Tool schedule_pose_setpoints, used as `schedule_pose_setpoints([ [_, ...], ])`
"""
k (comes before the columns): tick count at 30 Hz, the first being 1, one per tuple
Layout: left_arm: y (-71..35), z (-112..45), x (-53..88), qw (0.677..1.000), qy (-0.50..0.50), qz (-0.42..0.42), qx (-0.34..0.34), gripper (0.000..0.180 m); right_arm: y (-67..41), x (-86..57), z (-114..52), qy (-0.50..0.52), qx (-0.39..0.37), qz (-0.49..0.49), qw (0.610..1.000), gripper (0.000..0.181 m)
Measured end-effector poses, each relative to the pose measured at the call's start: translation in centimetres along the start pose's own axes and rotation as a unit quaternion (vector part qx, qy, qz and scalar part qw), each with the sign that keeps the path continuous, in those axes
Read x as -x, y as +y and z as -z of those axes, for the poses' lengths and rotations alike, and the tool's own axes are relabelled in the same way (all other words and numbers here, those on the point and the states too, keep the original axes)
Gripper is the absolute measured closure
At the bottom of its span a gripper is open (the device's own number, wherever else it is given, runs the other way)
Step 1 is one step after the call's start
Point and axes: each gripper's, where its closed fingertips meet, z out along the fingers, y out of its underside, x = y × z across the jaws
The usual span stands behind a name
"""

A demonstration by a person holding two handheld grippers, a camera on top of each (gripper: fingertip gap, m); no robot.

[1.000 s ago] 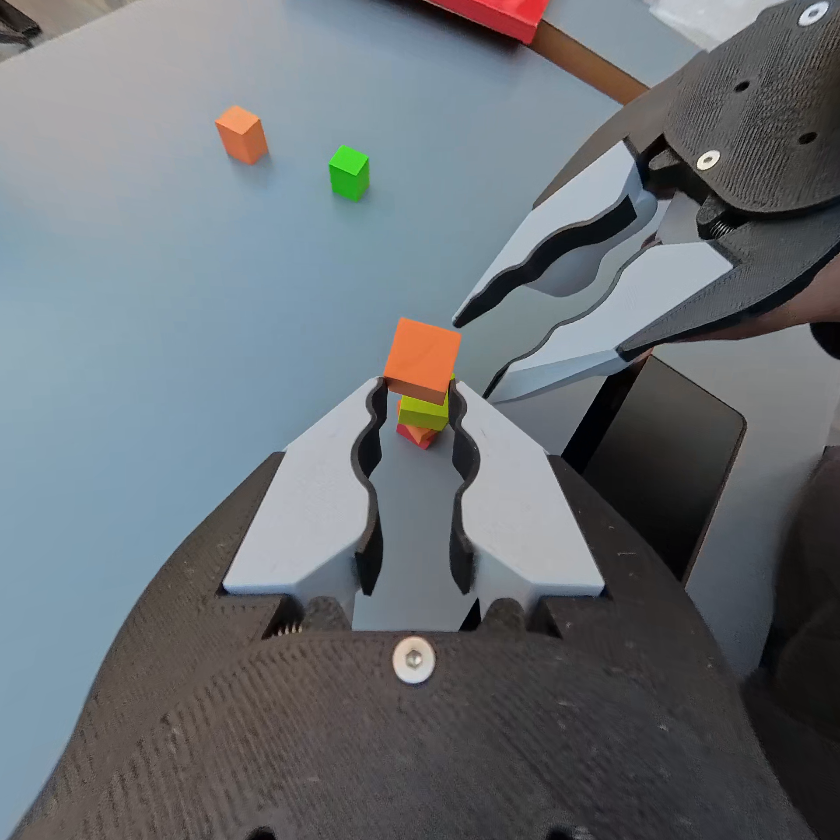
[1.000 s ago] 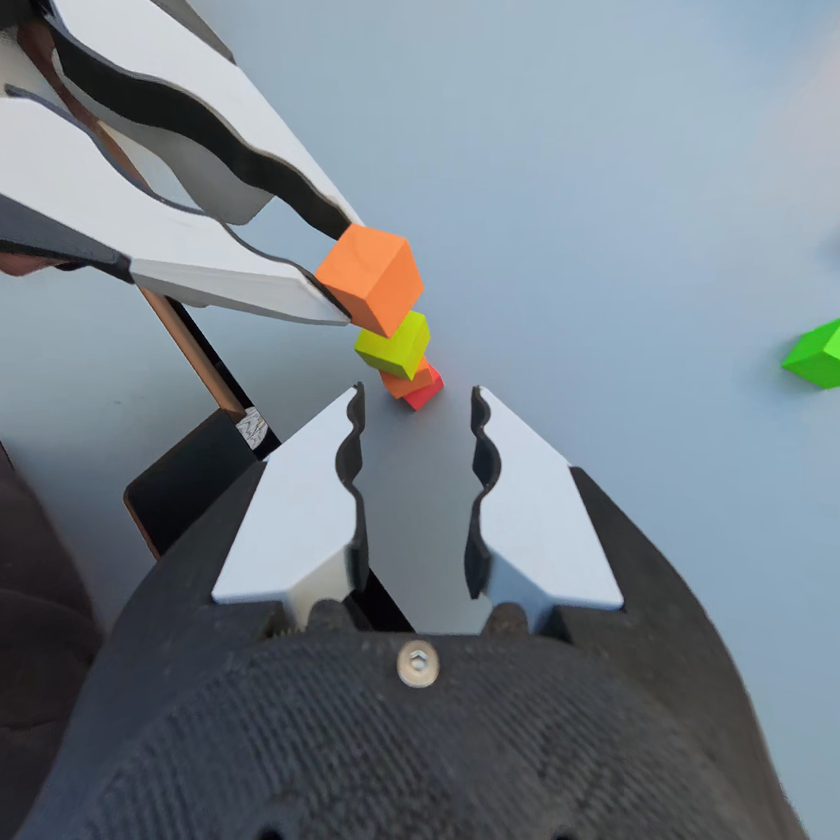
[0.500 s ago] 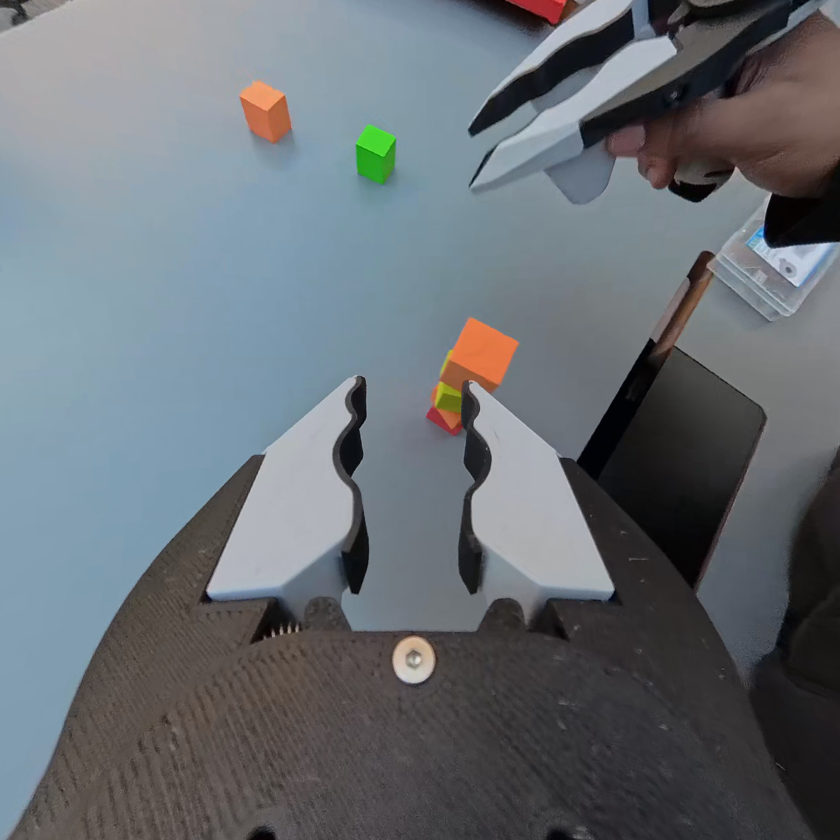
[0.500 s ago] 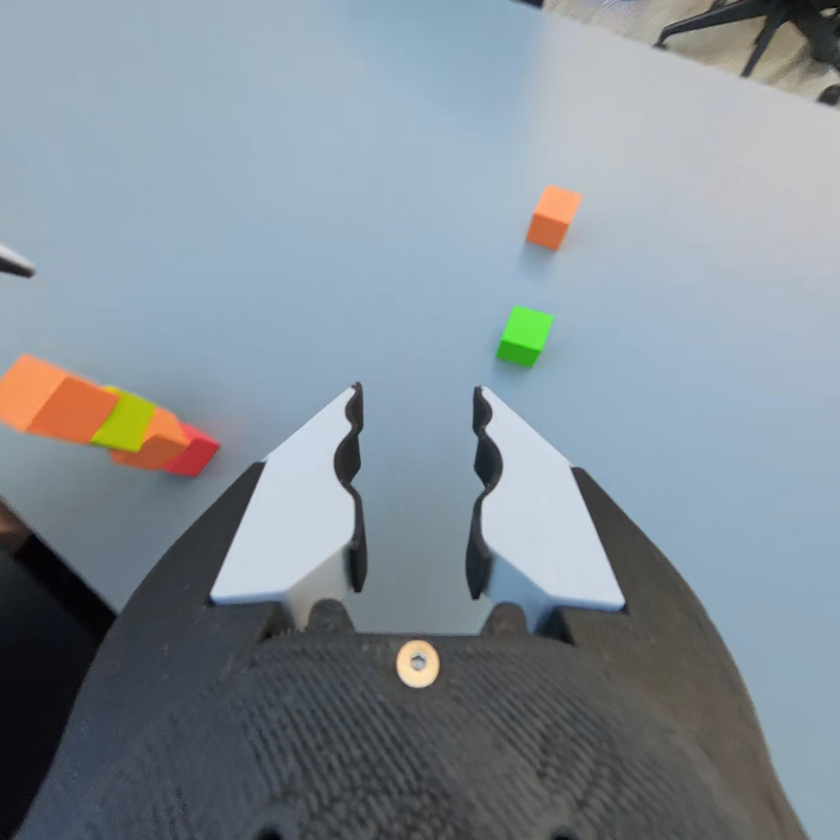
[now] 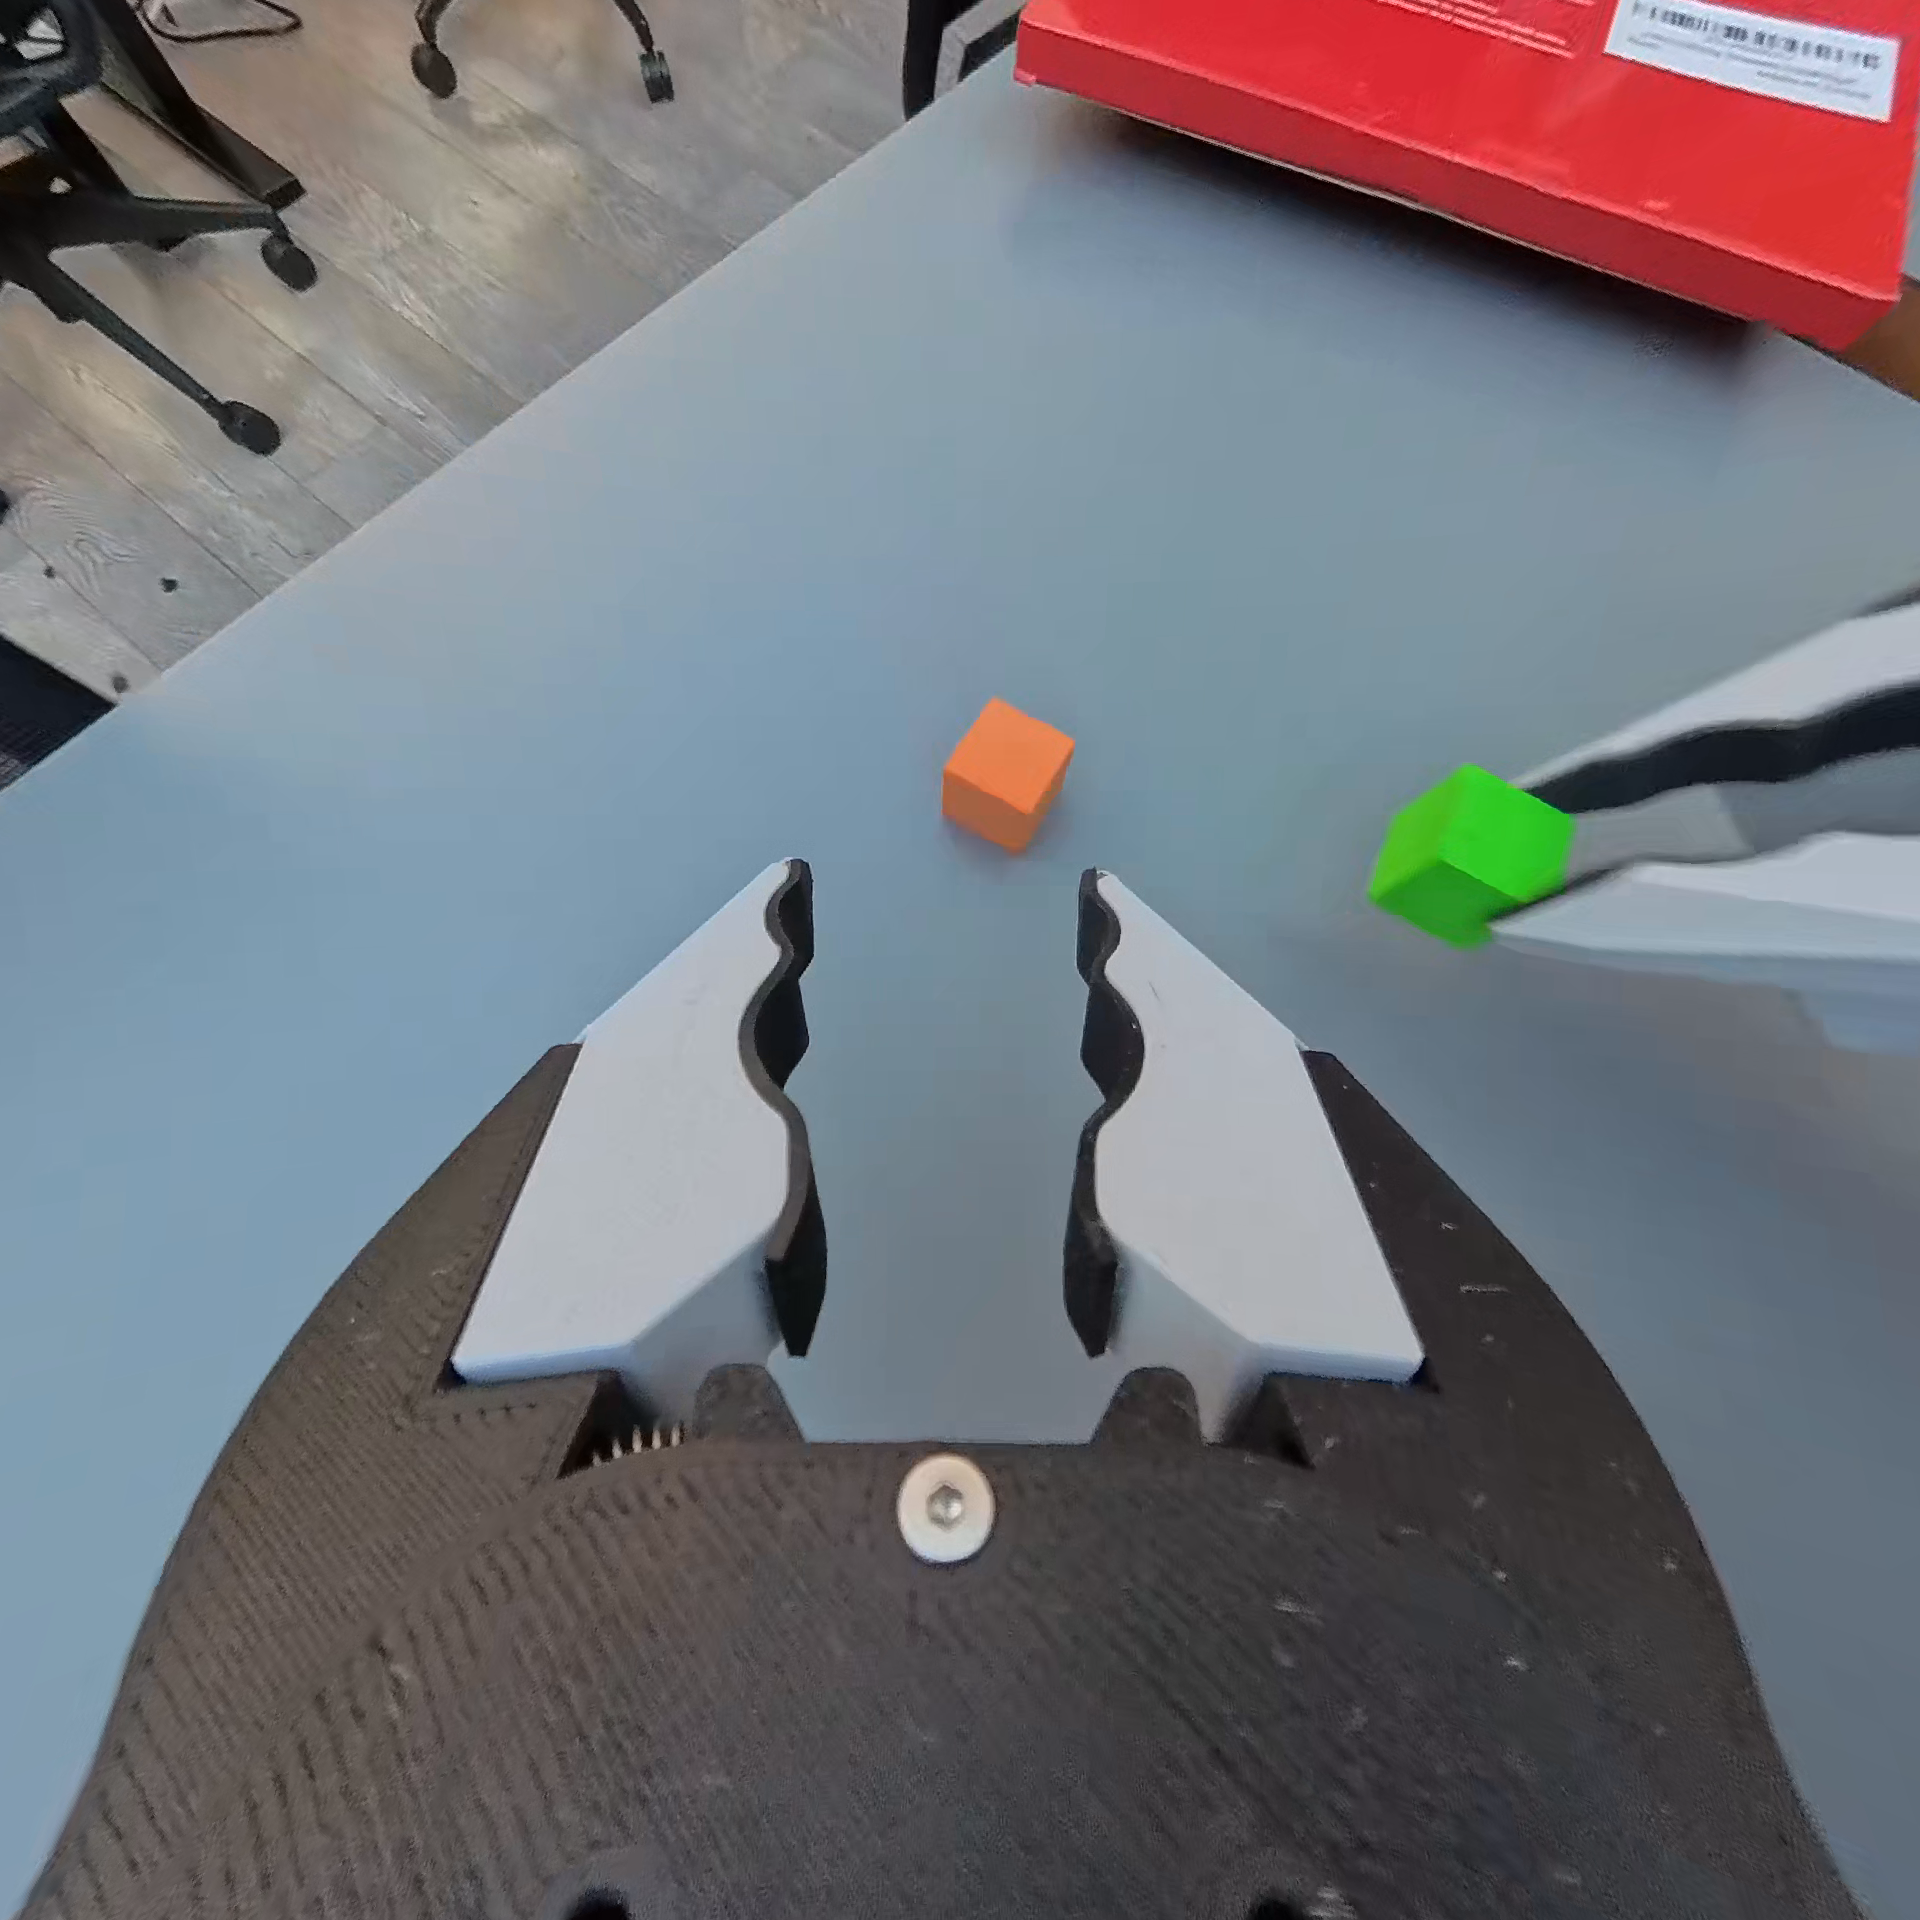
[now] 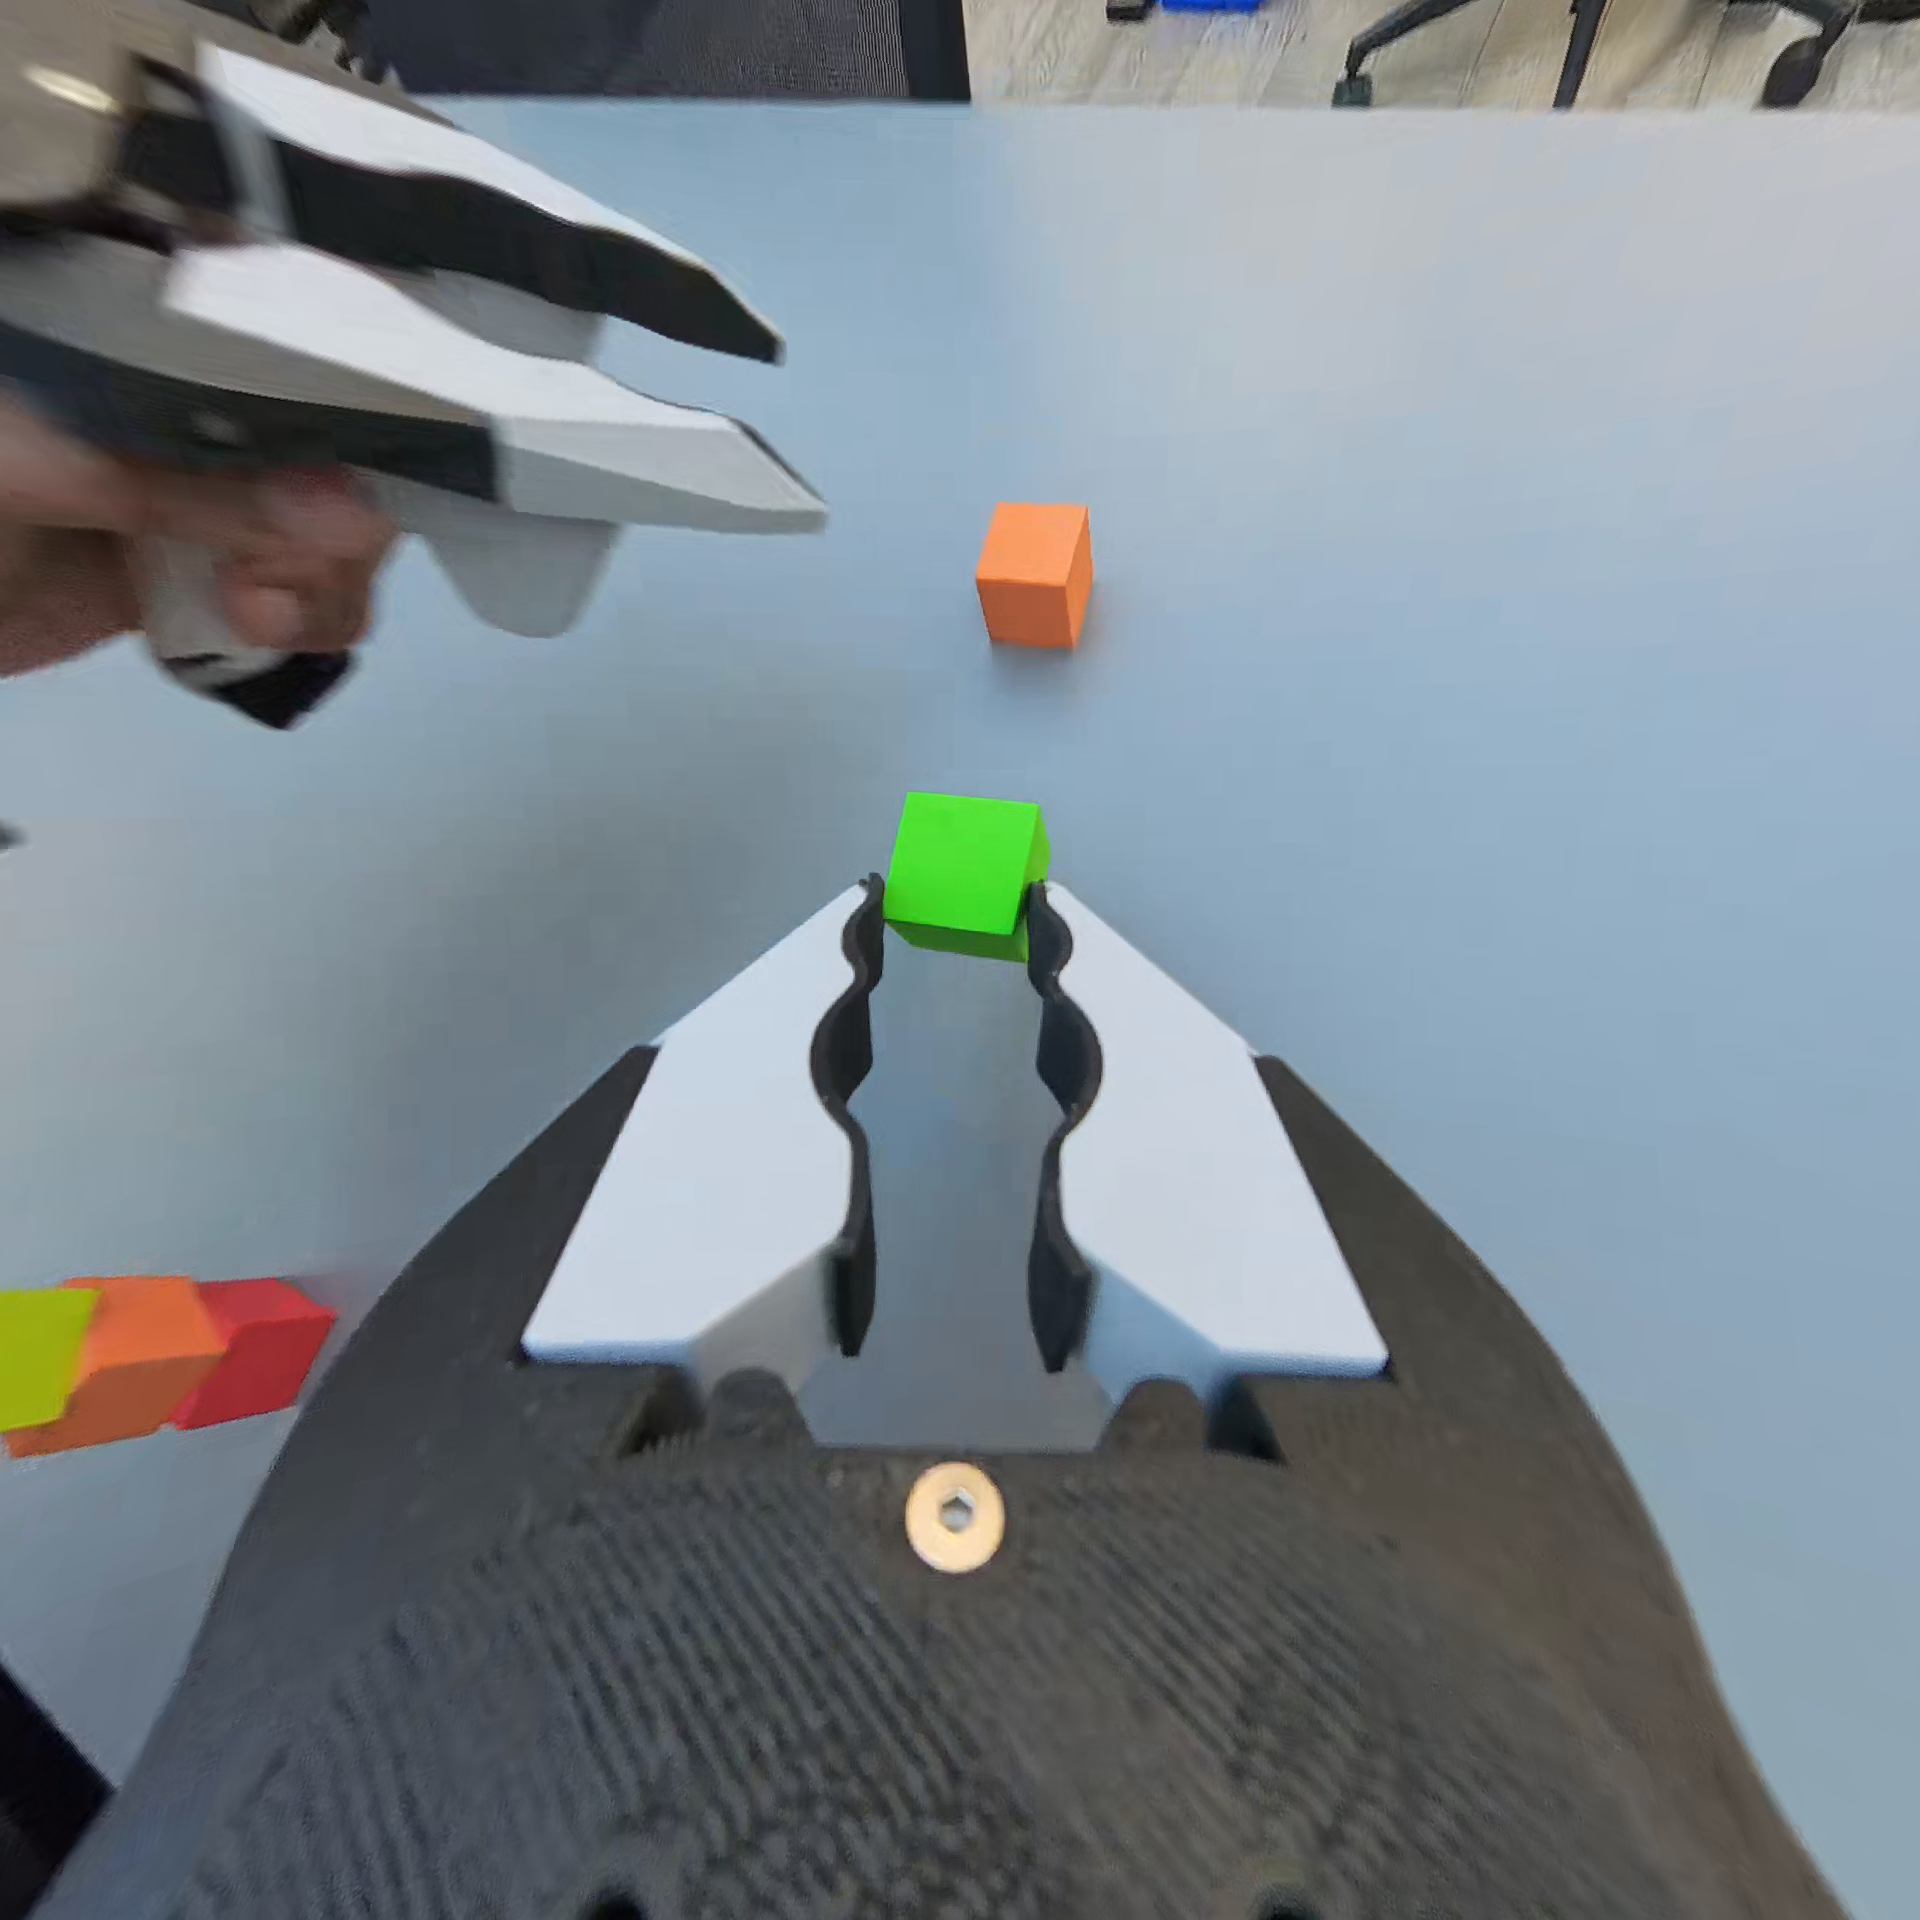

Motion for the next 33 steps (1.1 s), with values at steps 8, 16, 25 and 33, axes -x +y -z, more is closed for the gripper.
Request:
schedule_pose_setpoints([
  [8, 1.8, -7.3, -0.7, 0.996, 0.012, -0.009, 0.094, 0.151, 0.9, 6.0, 10.3, -0.043, -0.045, -0.011, 0.998, 0.155],
  [16, 3.2, 8.3, -2.9, 1.000, -0.005, -0.015, 0.003, 0.151, 4.1, 14.9, 13.4, -0.095, -0.009, 0.170, 0.981, 0.154],
  [25, 11.7, 22.1, -8.9, 0.998, 0.000, 0.062, 0.030, 0.151, 3.1, 21.6, 9.6, -0.183, 0.018, 0.177, 0.967, 0.154],
  [33, 10.4, 22.4, -12.0, 0.997, 0.022, 0.068, 0.003, 0.151, 3.6, 22.2, 9.6, -0.172, 0.034, 0.193, 0.965, 0.156],
])
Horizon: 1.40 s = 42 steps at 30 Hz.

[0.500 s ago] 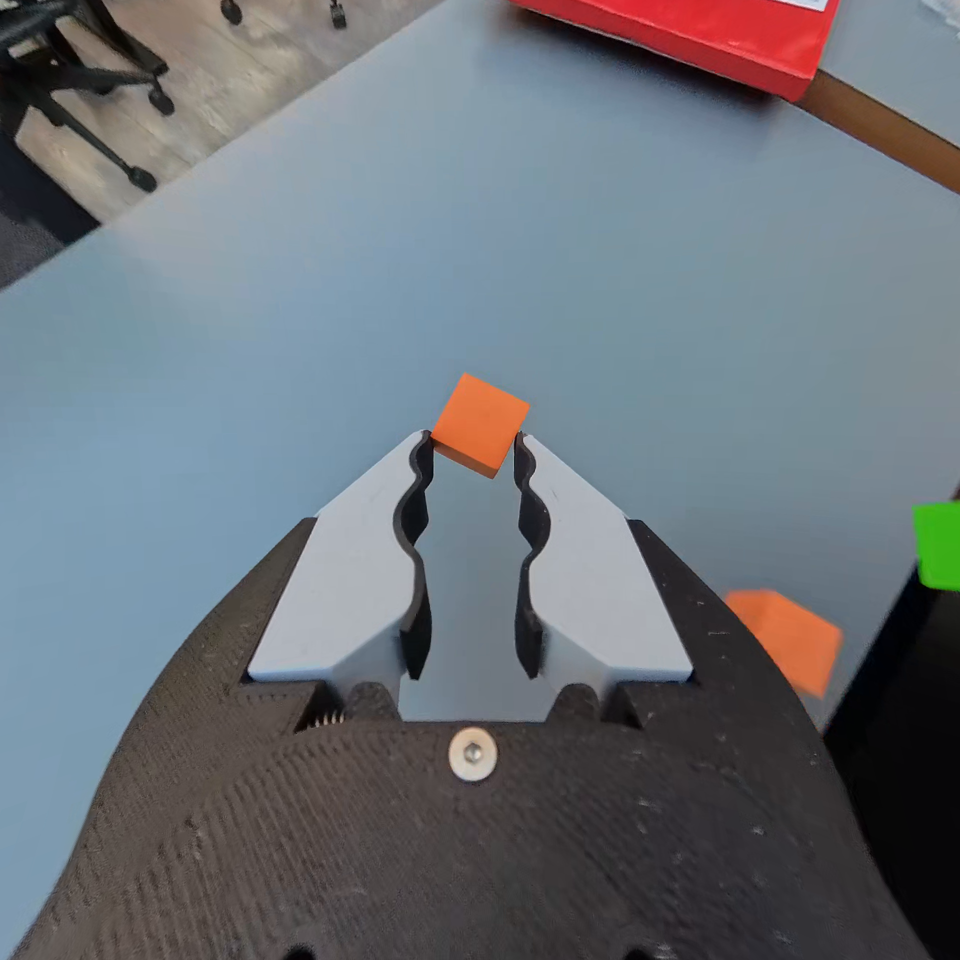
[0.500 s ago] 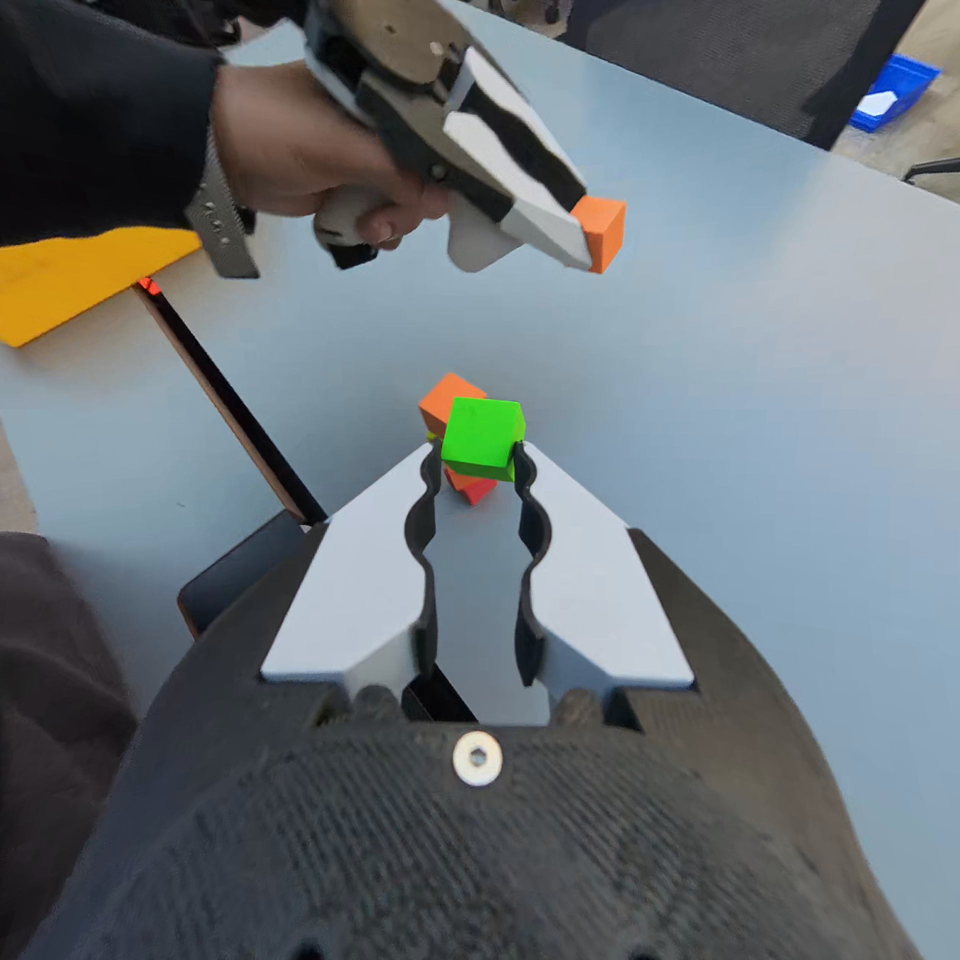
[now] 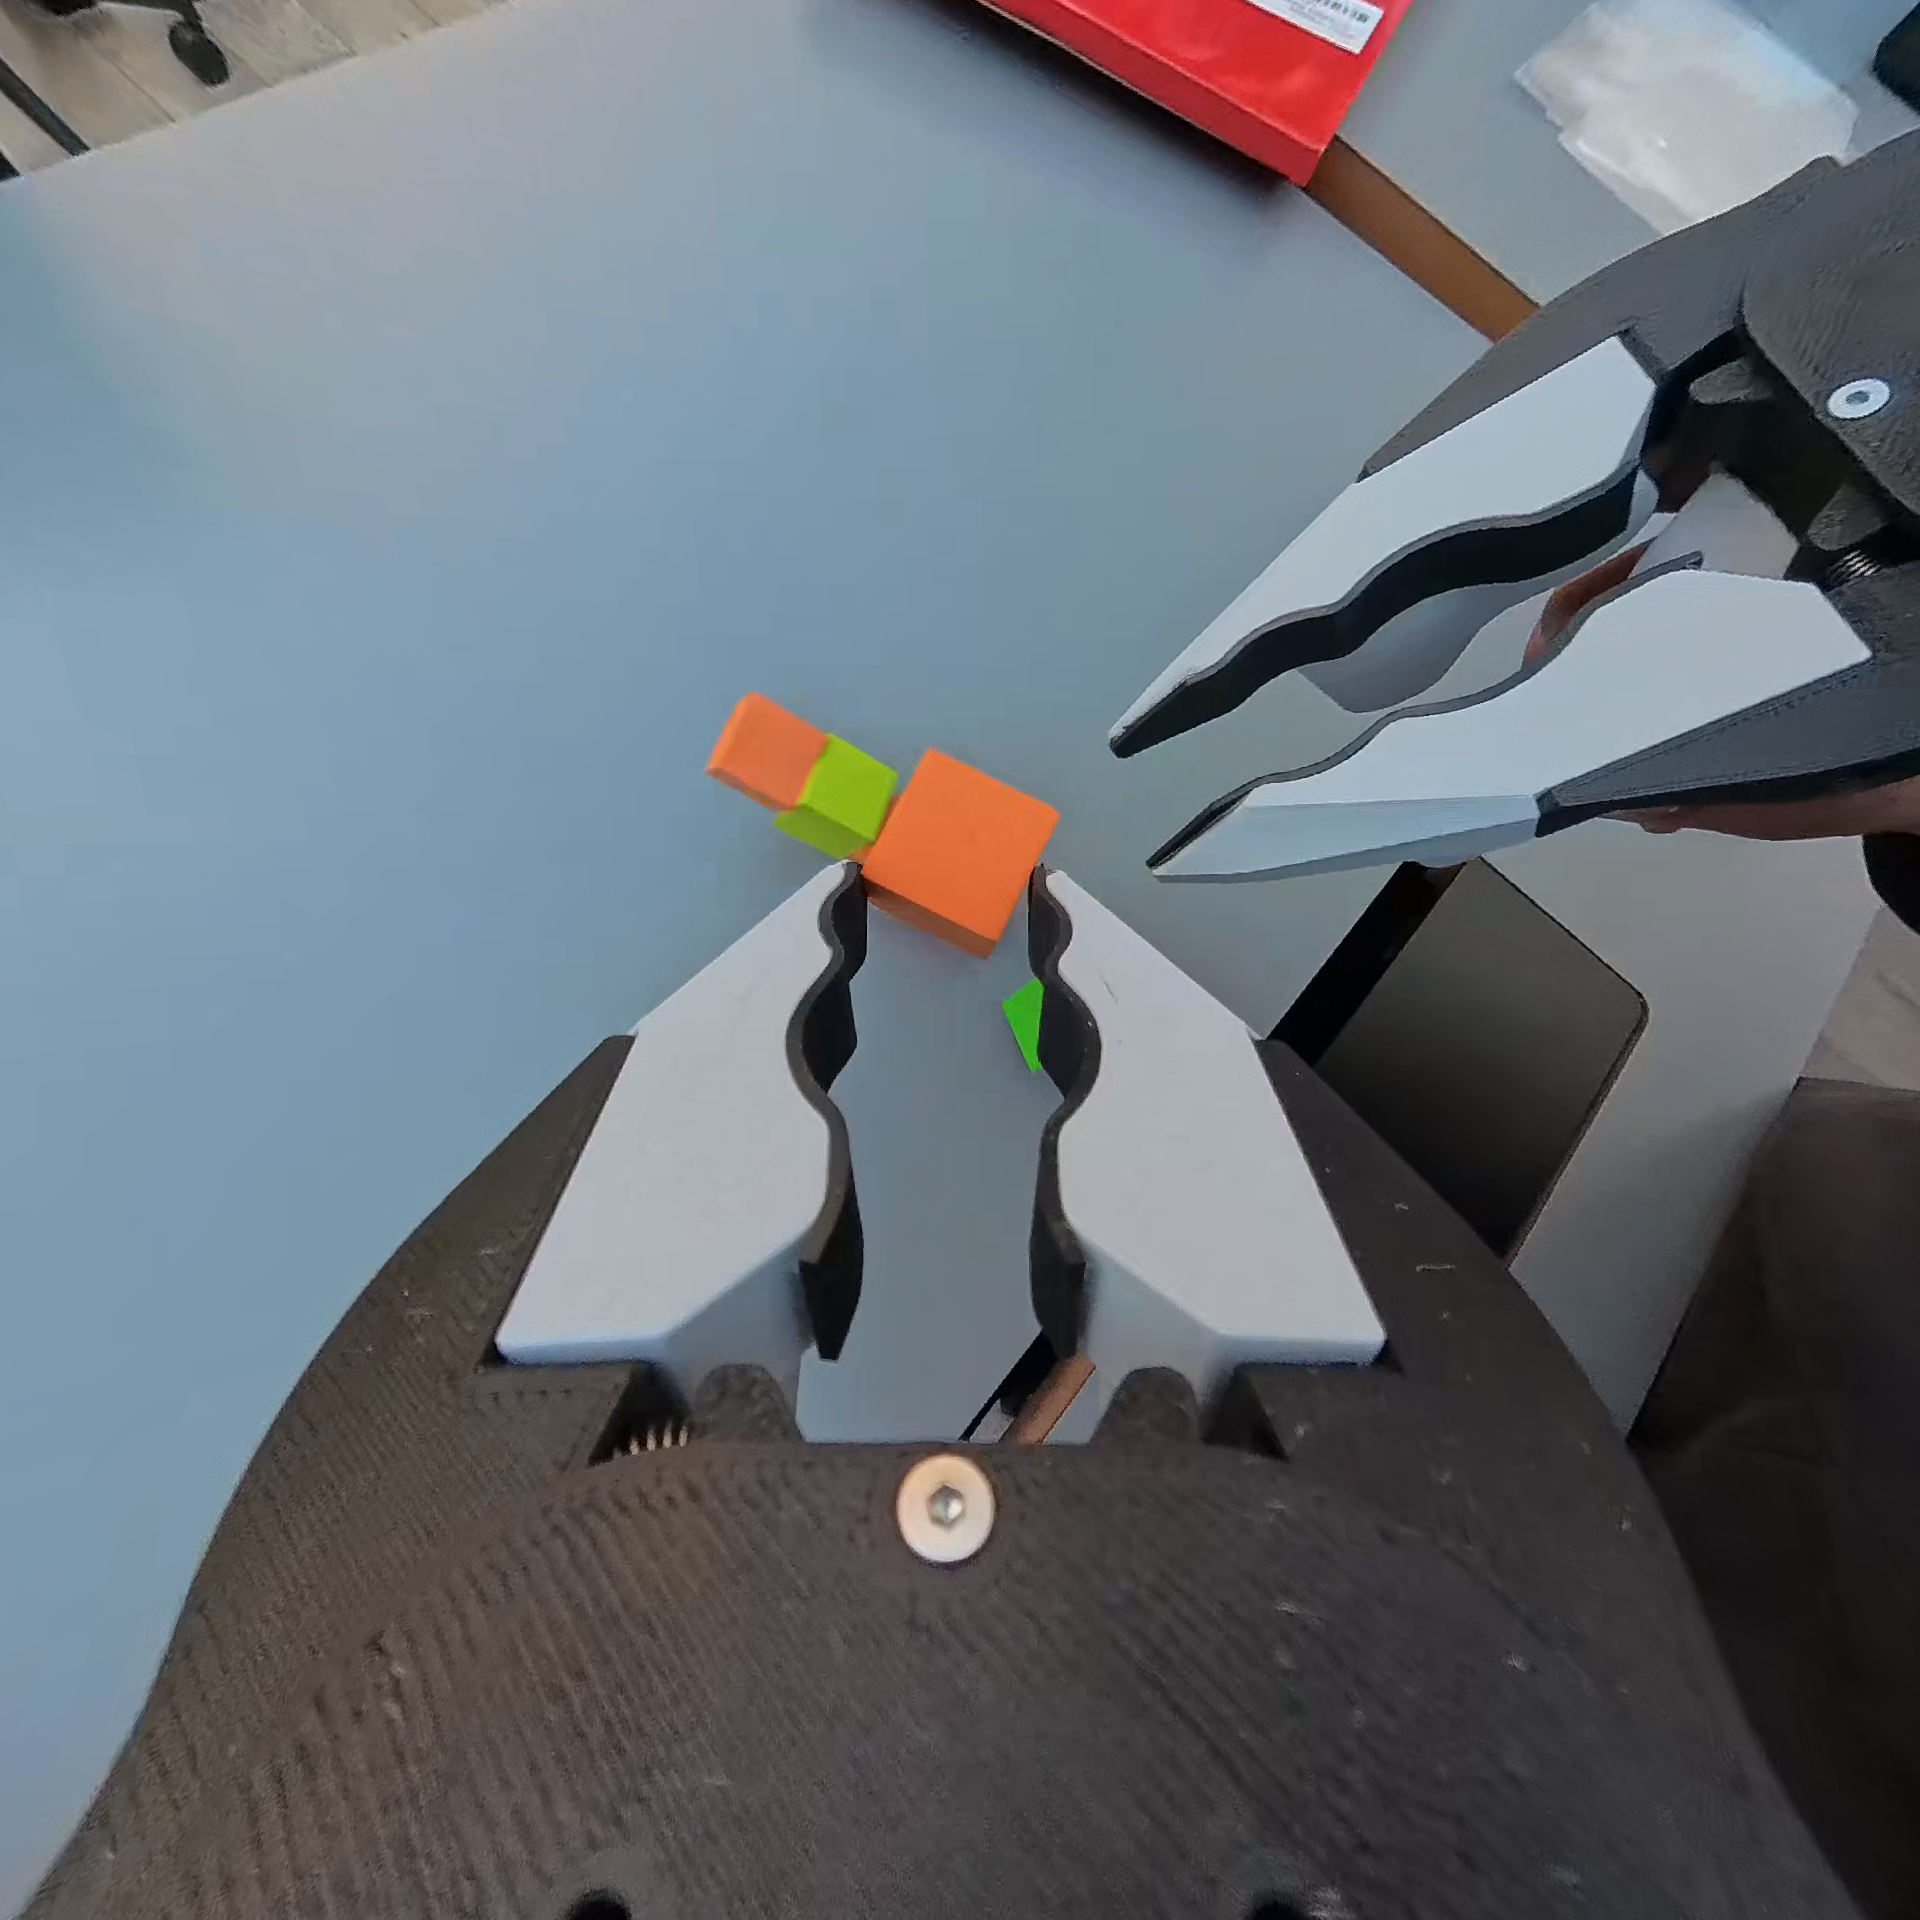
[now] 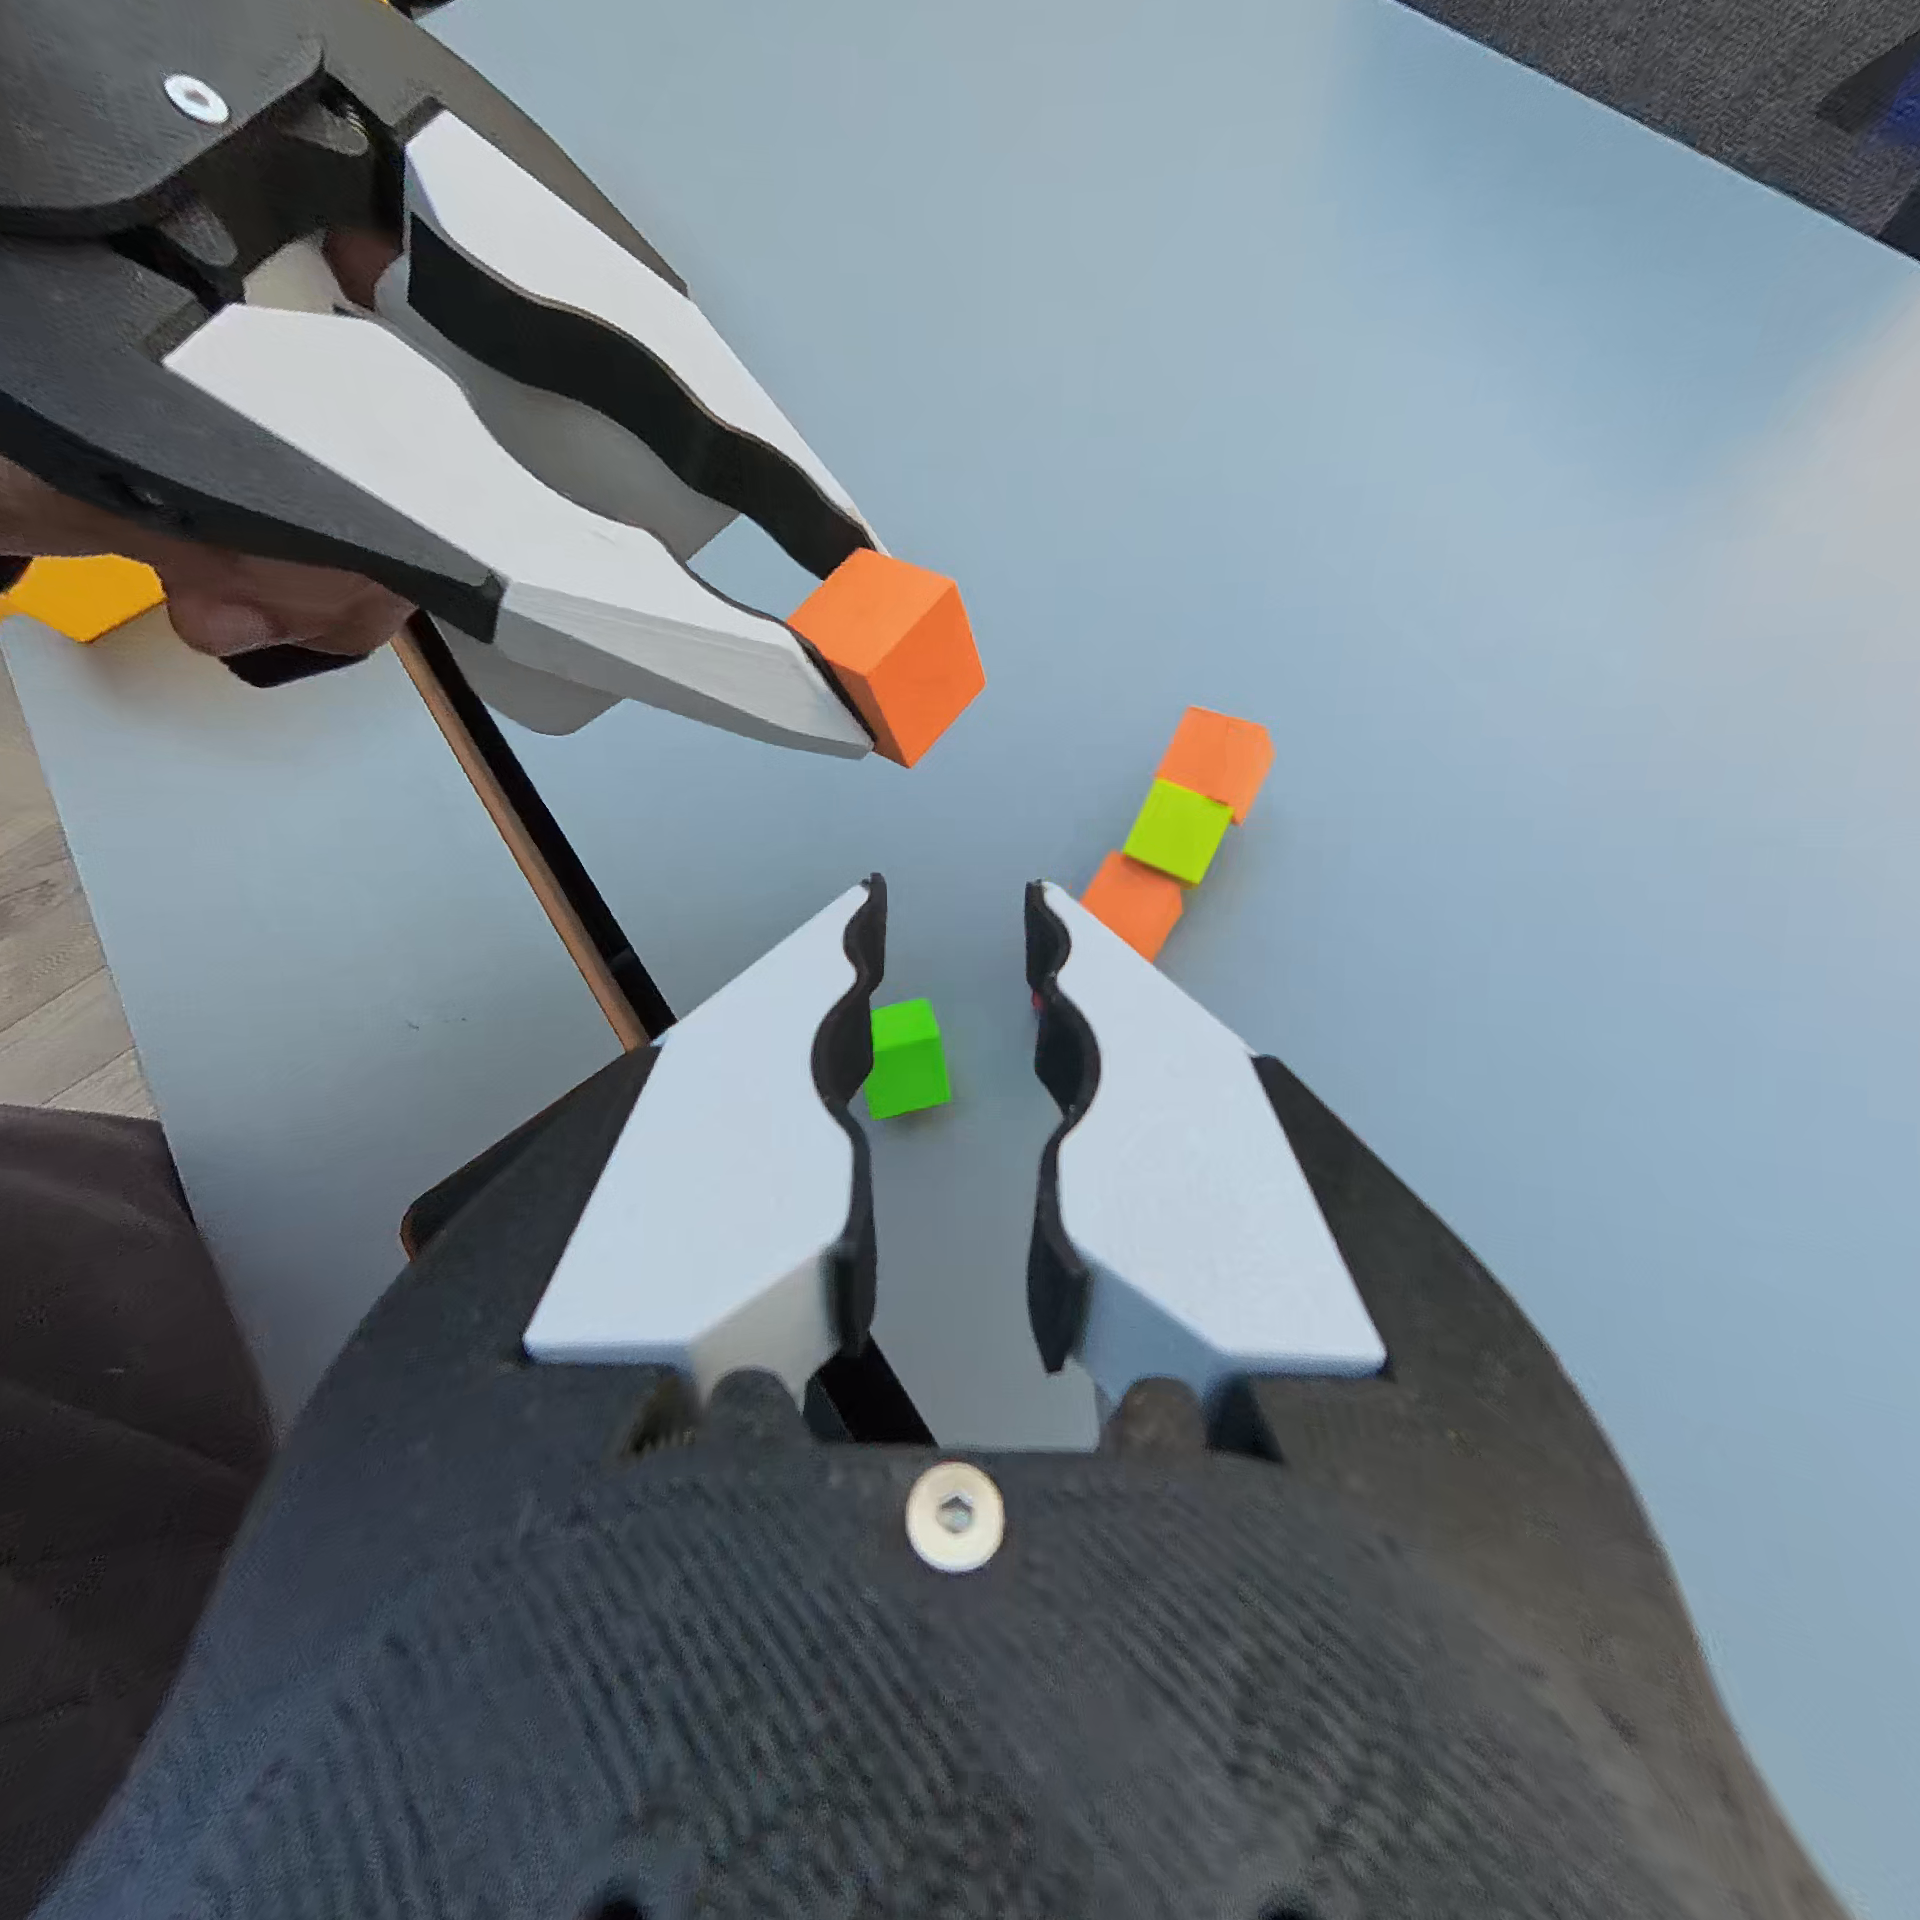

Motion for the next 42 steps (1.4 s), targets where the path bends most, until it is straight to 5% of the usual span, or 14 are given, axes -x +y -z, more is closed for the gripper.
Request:
schedule_pose_setpoints([
  [13, 1.3, -0.6, 2.5, 0.999, -0.032, 0.042, 0.011, 0.151, 6.4, -1.7, 2.7, 0.026, 0.026, -0.116, 0.993, 0.137],
  [21, 3.5, -0.7, 1.6, 0.997, -0.026, 0.074, 0.021, 0.151, 9.8, 4.3, -1.5, -0.046, 0.087, -0.051, 0.994, 0.122],
  [24, 4.3, -1.0, 1.2, 0.996, -0.022, 0.082, 0.025, 0.151, 10.8, 6.2, -3.7, -0.066, 0.112, -0.010, 0.991, 0.127],
  [26, 5.2, -1.5, 1.0, 0.996, -0.021, 0.081, 0.034, 0.151, 11.5, 6.1, -4.3, -0.057, 0.131, 0.021, 0.990, 0.151],
  [40, 9.9, -9.9, -4.9, 0.995, 0.020, -0.075, 0.068, 0.150, 10.3, -3.1, 2.3, 0.063, 0.062, -0.132, 0.987, 0.152],
  [42, 9.9, -9.6, -4.8, 0.996, 0.010, -0.063, 0.067, 0.132, 9.7, -2.7, 1.9, 0.052, 0.057, -0.126, 0.989, 0.152],
])
